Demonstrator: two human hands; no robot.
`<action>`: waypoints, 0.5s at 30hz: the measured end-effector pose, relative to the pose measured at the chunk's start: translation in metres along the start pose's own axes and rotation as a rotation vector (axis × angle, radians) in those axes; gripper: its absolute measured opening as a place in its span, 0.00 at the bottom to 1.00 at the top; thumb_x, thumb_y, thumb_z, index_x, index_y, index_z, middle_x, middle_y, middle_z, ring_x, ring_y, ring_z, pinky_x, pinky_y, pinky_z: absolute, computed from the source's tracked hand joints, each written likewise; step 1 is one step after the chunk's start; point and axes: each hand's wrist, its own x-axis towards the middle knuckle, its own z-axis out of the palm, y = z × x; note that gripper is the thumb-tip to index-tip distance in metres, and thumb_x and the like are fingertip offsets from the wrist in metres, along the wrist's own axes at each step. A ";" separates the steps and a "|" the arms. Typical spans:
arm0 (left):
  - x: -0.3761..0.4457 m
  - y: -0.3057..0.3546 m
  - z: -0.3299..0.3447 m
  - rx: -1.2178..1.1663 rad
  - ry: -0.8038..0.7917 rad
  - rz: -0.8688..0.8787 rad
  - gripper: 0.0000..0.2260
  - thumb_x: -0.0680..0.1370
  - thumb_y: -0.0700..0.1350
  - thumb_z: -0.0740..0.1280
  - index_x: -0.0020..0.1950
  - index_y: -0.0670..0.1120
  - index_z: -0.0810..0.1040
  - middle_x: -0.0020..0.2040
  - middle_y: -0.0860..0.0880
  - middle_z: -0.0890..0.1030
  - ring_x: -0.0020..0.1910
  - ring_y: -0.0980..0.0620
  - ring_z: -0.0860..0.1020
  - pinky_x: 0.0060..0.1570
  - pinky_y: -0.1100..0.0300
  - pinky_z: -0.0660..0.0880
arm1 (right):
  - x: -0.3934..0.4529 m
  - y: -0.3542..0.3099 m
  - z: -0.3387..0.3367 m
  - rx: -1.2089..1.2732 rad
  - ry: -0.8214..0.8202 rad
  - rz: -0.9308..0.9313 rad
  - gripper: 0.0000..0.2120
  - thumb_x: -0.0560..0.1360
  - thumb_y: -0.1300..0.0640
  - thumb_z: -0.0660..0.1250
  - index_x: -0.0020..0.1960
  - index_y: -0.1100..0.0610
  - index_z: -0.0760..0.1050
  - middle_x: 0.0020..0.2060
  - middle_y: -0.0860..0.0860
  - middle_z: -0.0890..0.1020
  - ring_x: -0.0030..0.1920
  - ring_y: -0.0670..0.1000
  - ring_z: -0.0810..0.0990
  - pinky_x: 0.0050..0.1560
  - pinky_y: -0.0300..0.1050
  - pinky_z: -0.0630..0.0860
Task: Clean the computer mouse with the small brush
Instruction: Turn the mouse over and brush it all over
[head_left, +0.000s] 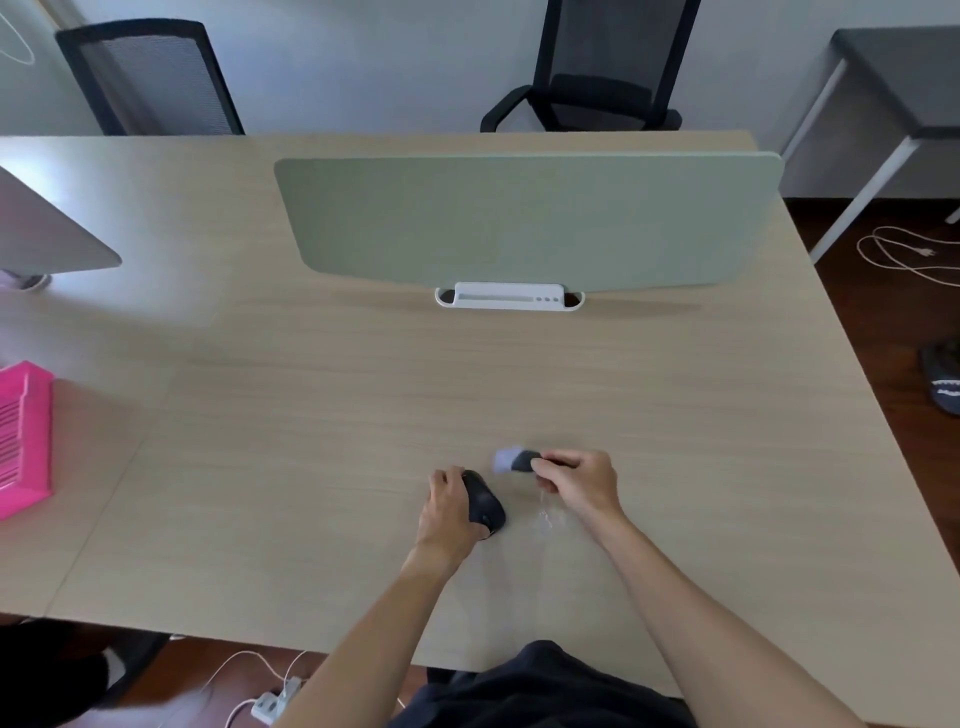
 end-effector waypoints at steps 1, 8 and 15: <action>0.000 0.000 0.000 0.008 -0.009 0.007 0.34 0.64 0.41 0.77 0.66 0.45 0.65 0.62 0.47 0.67 0.57 0.43 0.74 0.52 0.51 0.76 | 0.002 -0.005 0.006 0.041 -0.011 0.010 0.05 0.67 0.63 0.74 0.42 0.56 0.85 0.31 0.51 0.84 0.30 0.45 0.81 0.37 0.34 0.77; 0.002 -0.007 0.001 -0.104 -0.025 -0.018 0.33 0.66 0.32 0.72 0.68 0.49 0.68 0.63 0.45 0.68 0.58 0.43 0.74 0.55 0.53 0.76 | 0.000 0.016 0.024 -0.460 -0.220 -0.184 0.09 0.68 0.64 0.67 0.29 0.58 0.75 0.26 0.51 0.76 0.29 0.46 0.70 0.28 0.33 0.64; -0.005 0.000 0.006 -0.315 -0.012 -0.112 0.32 0.67 0.41 0.71 0.69 0.53 0.67 0.57 0.47 0.66 0.62 0.47 0.68 0.52 0.63 0.69 | 0.009 0.010 0.009 -0.362 -0.127 -0.139 0.07 0.69 0.60 0.68 0.38 0.54 0.85 0.27 0.51 0.80 0.31 0.48 0.76 0.30 0.34 0.69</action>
